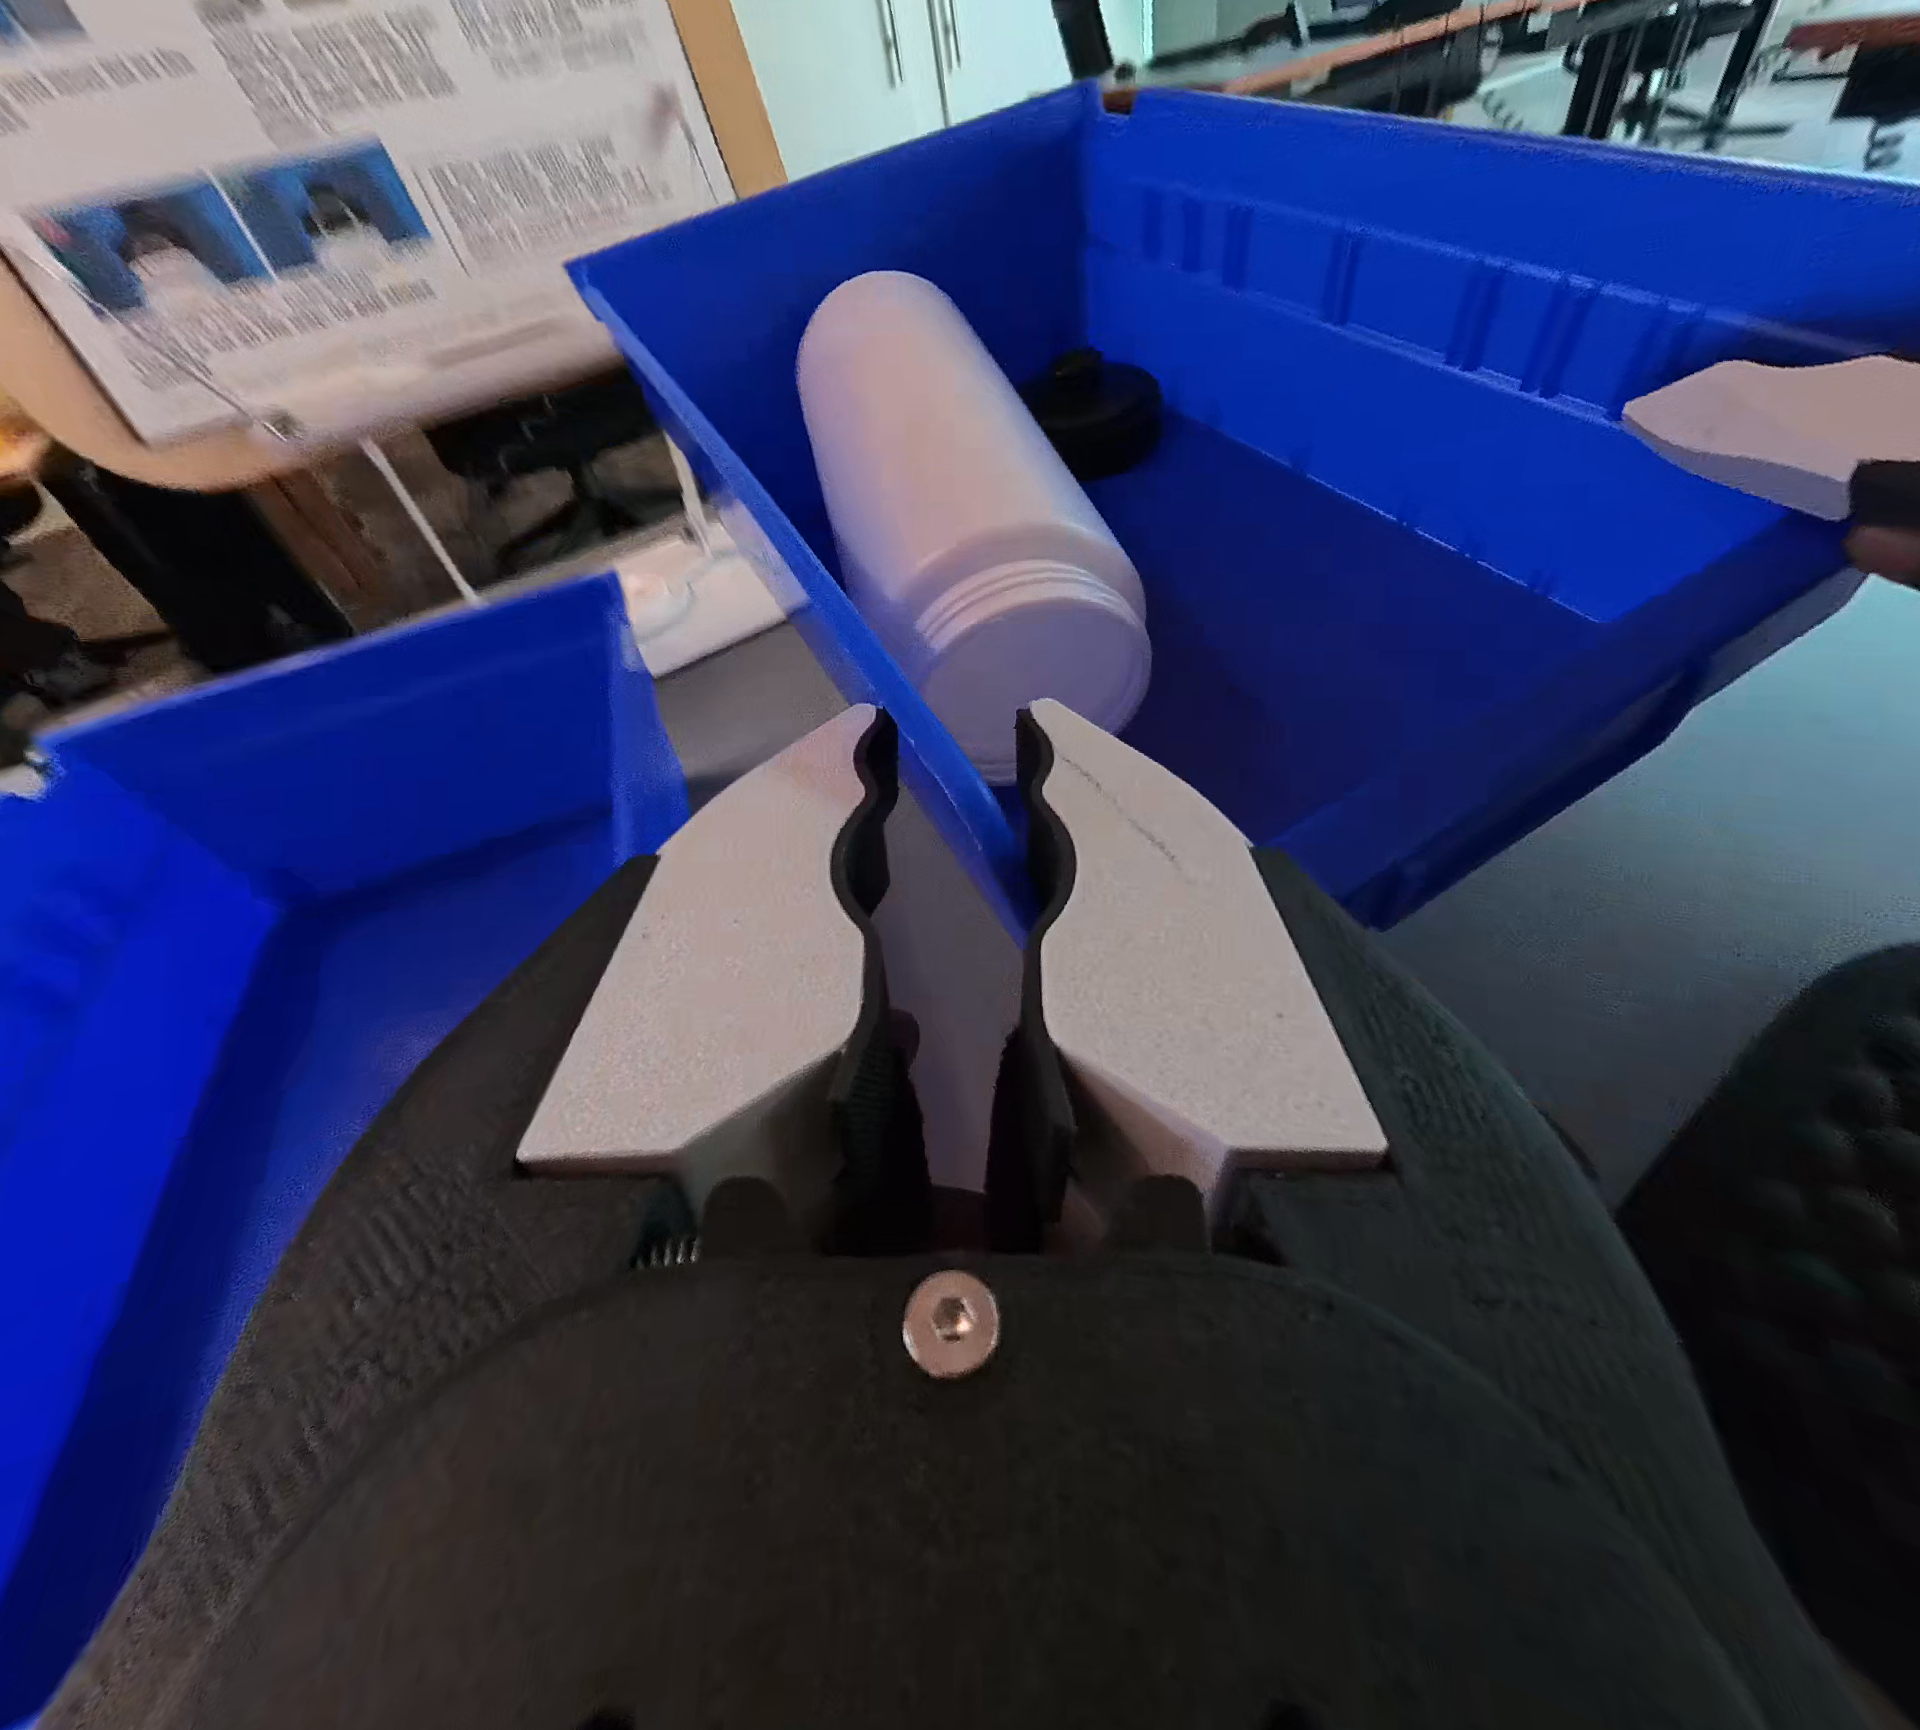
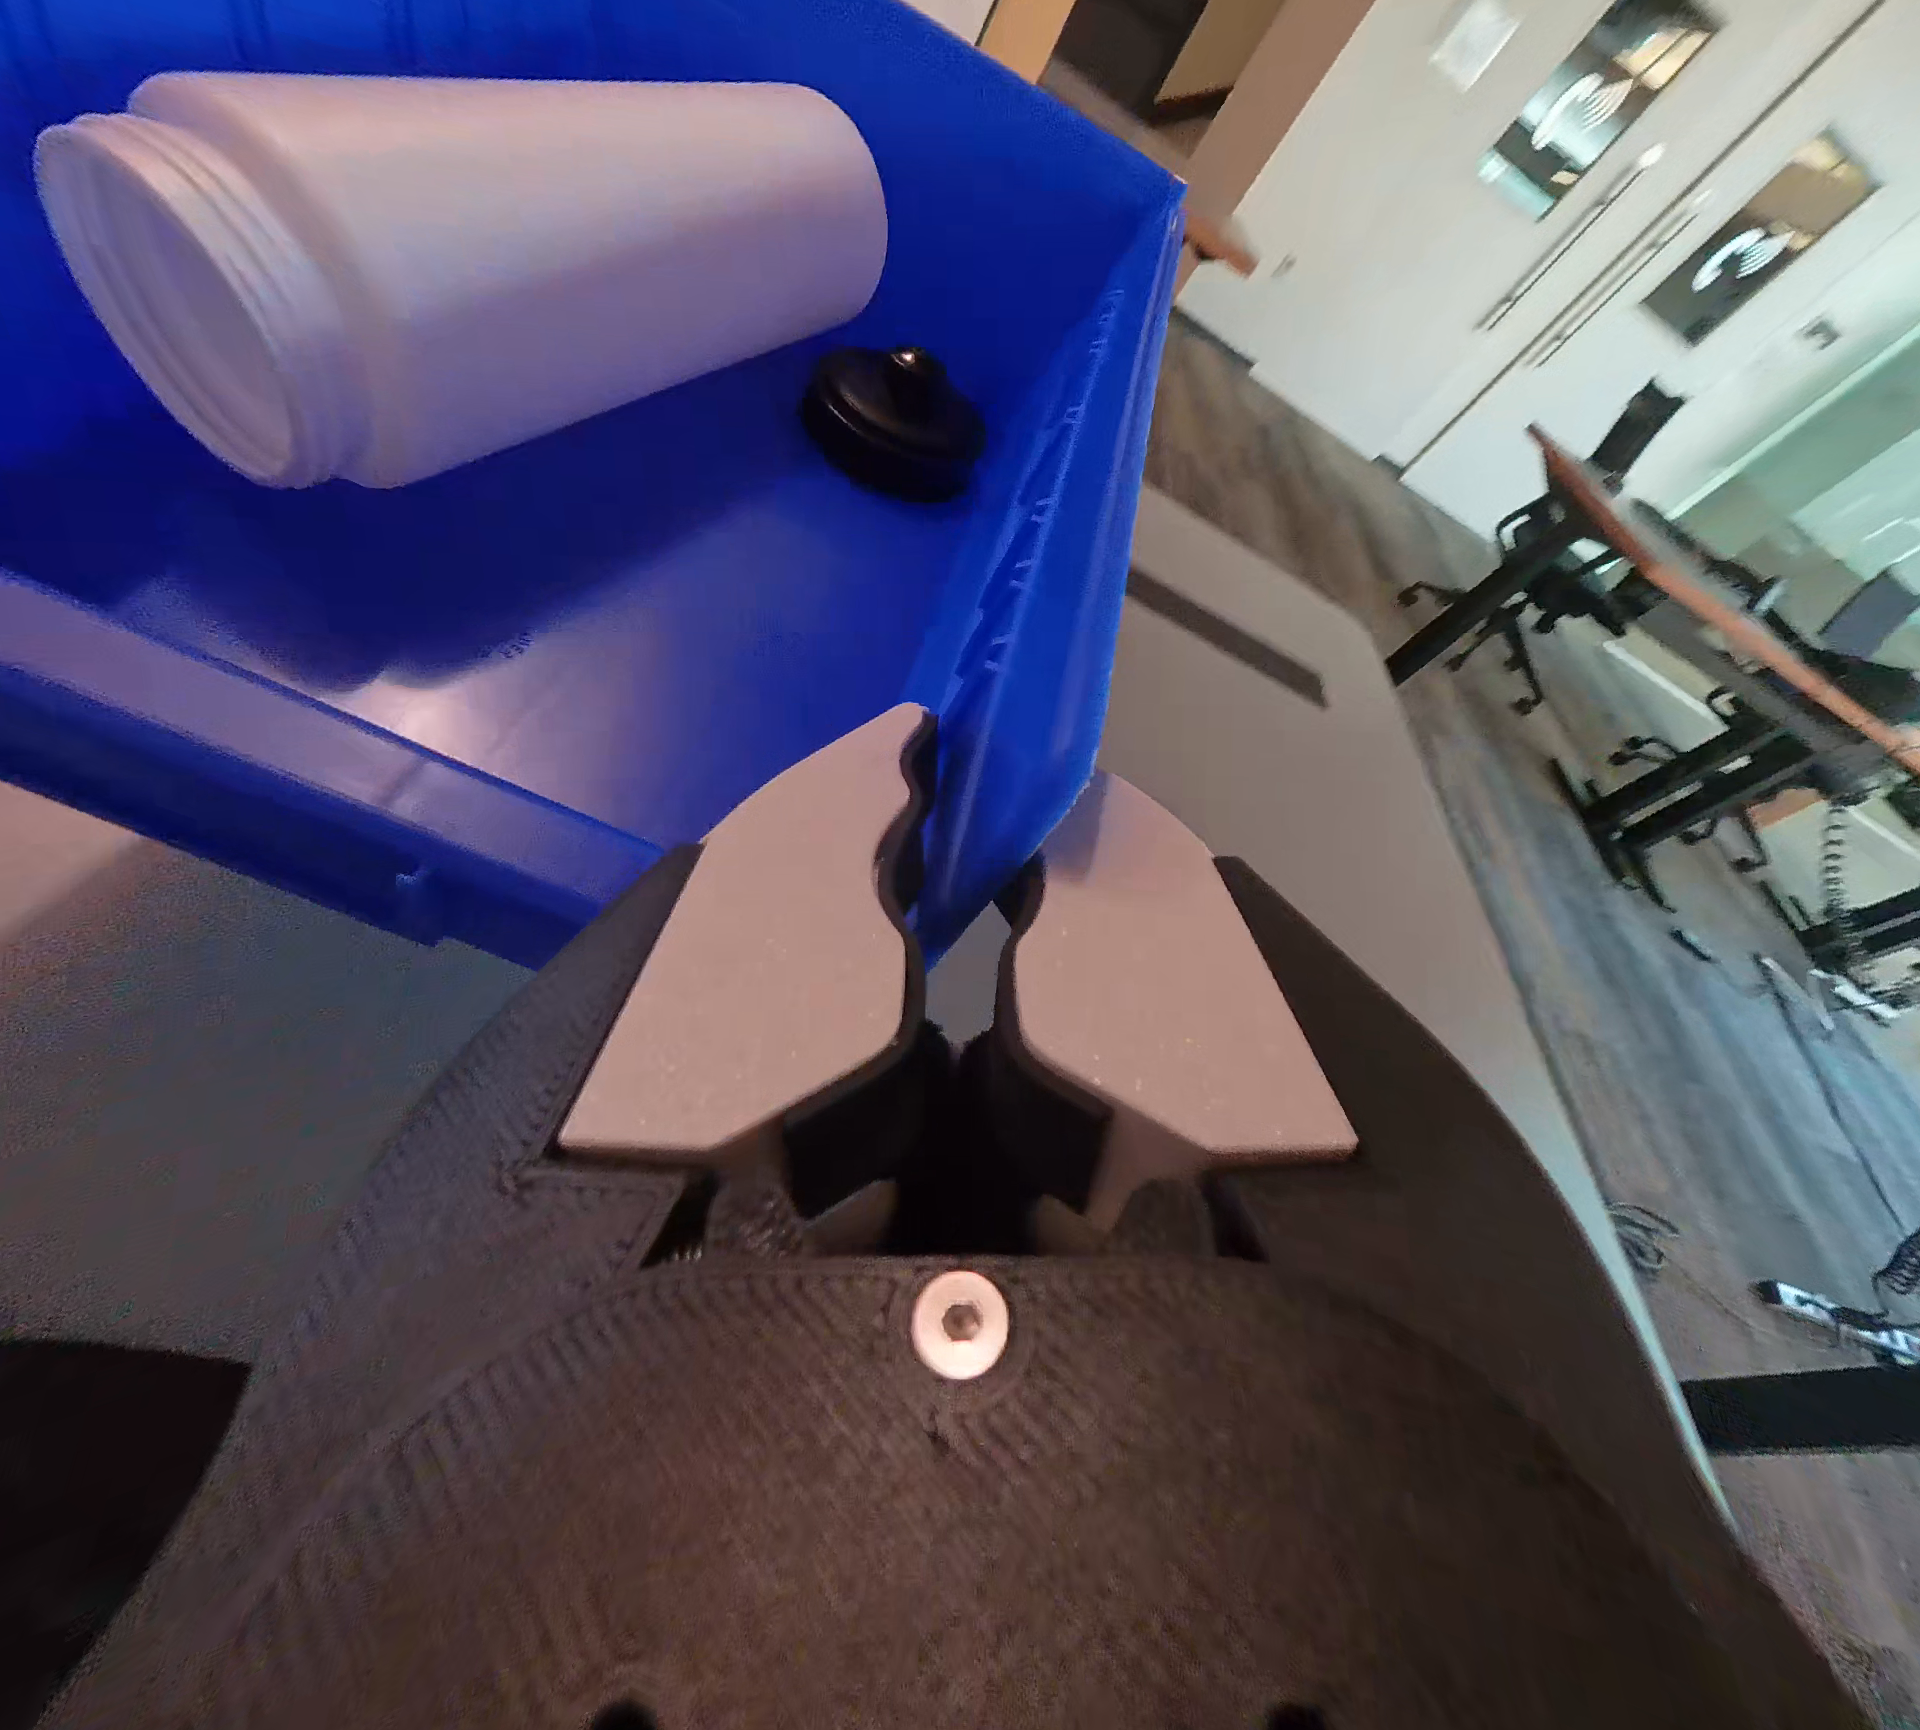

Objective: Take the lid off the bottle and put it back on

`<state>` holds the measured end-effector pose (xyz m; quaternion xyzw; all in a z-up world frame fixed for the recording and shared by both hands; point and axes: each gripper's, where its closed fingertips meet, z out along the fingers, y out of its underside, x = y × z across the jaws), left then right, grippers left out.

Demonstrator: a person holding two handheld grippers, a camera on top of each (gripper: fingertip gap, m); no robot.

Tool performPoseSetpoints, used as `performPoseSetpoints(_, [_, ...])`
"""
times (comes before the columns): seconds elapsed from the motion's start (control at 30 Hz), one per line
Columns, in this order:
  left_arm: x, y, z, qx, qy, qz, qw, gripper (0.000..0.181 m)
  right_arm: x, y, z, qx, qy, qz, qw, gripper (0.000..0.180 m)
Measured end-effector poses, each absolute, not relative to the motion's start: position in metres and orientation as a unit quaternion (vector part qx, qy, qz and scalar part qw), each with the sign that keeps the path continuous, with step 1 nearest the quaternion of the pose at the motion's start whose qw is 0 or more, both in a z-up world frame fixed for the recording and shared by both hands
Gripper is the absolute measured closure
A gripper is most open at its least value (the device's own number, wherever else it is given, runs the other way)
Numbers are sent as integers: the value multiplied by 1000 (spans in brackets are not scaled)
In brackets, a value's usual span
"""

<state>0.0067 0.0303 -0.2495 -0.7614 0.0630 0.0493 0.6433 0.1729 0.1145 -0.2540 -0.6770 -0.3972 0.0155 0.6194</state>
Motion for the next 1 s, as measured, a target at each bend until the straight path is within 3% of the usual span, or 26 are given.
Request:
performPoseSetpoints(0.17, [-20,8,-201,-750,73,84,652,159,149,94,-198,-656,-396,11,642,172])
performPoseSetpoints(0.37, [-92,-45,-180,-743,20,162,649,161,65,67,-174,-613,-443,53,652,172])
performPoseSetpoints(0.7, [-228,-200,-165,-739,-83,327,584,163,-121,-41,-187,-509,-561,185,626,169])
performPoseSetpoints(1.0, [-284,-309,-206,-744,-141,395,520,163,-213,-139,-230,-440,-613,268,599,167])
